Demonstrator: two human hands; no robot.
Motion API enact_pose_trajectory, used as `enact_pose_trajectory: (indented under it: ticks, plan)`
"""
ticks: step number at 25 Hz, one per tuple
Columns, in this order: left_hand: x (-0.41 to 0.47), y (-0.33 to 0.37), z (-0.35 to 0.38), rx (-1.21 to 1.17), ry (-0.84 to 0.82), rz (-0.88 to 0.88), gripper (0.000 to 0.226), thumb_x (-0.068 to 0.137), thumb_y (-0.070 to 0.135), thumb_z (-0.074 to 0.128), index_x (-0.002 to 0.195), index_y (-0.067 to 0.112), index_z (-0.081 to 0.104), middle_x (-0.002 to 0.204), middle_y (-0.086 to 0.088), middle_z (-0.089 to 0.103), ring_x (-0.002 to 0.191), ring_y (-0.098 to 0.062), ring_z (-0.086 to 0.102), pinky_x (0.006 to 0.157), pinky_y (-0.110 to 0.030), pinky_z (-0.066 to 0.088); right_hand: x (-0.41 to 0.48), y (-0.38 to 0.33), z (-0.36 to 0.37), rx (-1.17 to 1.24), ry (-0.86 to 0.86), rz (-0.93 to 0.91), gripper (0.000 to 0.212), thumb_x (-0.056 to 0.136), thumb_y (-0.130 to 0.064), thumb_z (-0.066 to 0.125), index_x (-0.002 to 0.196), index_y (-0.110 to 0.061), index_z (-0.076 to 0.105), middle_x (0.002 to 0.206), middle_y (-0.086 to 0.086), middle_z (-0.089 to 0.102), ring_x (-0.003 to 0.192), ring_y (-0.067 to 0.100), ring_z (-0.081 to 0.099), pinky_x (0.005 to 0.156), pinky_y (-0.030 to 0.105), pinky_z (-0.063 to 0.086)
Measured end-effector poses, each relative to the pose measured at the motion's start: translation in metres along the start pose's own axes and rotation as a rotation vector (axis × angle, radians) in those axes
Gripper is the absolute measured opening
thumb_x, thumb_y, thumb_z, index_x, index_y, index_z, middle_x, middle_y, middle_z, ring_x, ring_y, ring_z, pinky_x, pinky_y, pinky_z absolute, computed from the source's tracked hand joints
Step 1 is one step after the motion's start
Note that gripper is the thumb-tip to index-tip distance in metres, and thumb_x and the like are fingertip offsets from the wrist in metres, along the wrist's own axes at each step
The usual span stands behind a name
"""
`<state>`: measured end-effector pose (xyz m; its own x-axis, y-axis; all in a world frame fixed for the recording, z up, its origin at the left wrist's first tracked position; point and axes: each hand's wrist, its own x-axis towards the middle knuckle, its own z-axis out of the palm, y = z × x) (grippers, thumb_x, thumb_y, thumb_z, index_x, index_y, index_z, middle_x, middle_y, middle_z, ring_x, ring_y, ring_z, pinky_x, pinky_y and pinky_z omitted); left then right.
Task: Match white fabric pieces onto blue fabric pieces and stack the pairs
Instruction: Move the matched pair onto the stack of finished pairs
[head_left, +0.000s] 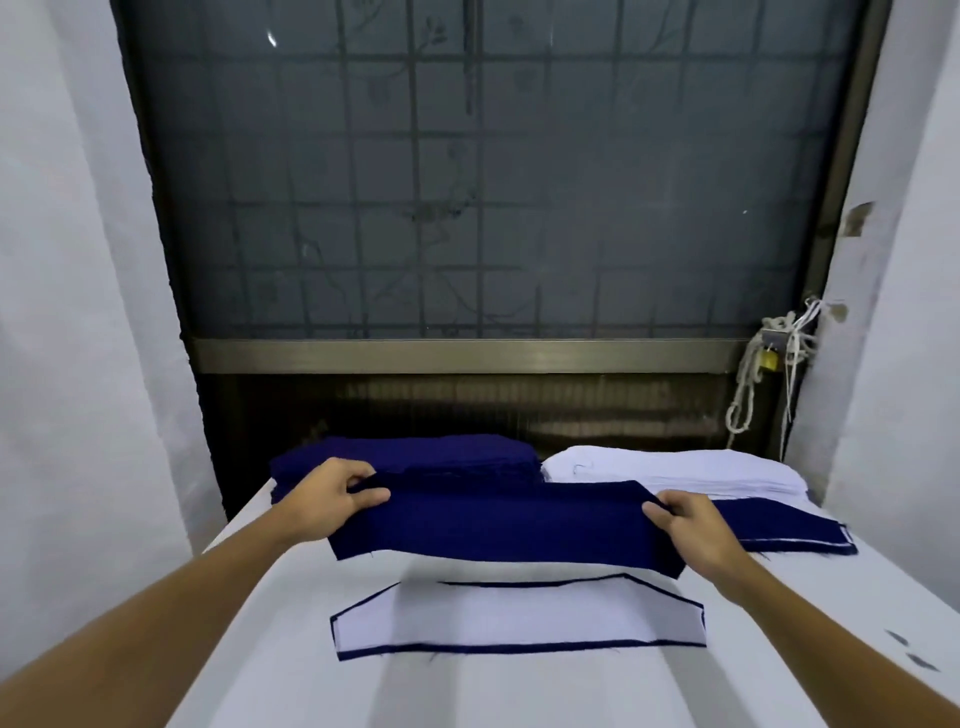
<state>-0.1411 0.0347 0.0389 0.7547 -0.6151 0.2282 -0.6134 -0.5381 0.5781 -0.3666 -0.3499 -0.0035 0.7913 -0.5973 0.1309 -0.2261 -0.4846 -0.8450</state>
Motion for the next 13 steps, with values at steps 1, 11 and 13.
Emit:
enact_pose_trajectory:
  ticks: [1,11,13]
  plan:
    - [-0.004,0.001,0.009,-0.040,0.031,-0.024,0.014,0.097,0.031,0.064,0.094,0.018,0.070,0.091,0.004,0.071,0.082,-0.013,0.068,0.069,-0.027,0.055,-0.006,0.007,-0.001,0.019,0.029,0.012,0.027,0.103,-0.021,0.055,0.084,-0.007,0.068,0.082,0.009,0.073,0.081,0.027,0.069,0.072,0.036,0.050]
    - [-0.041,-0.033,0.084,0.082,0.094,-0.350,0.053,0.095,0.058,0.057,0.064,0.015,0.050,0.060,0.003,0.054,0.057,-0.017,0.051,0.057,-0.030,0.038,-0.035,0.062,0.025,-0.248,0.142,0.105,0.030,0.095,-0.043,0.064,0.075,-0.021,0.066,0.072,-0.004,0.070,0.072,0.018,0.066,0.076,0.038,0.053]
    - [-0.049,-0.038,0.096,0.152,0.144,-0.427,0.060,0.094,0.068,0.046,0.065,0.016,0.051,0.061,0.004,0.059,0.058,-0.016,0.057,0.054,-0.029,0.041,-0.036,0.070,0.032,-0.336,0.166,0.090,0.031,0.095,-0.047,0.063,0.073,-0.026,0.064,0.070,-0.009,0.068,0.071,0.014,0.065,0.077,0.037,0.052]
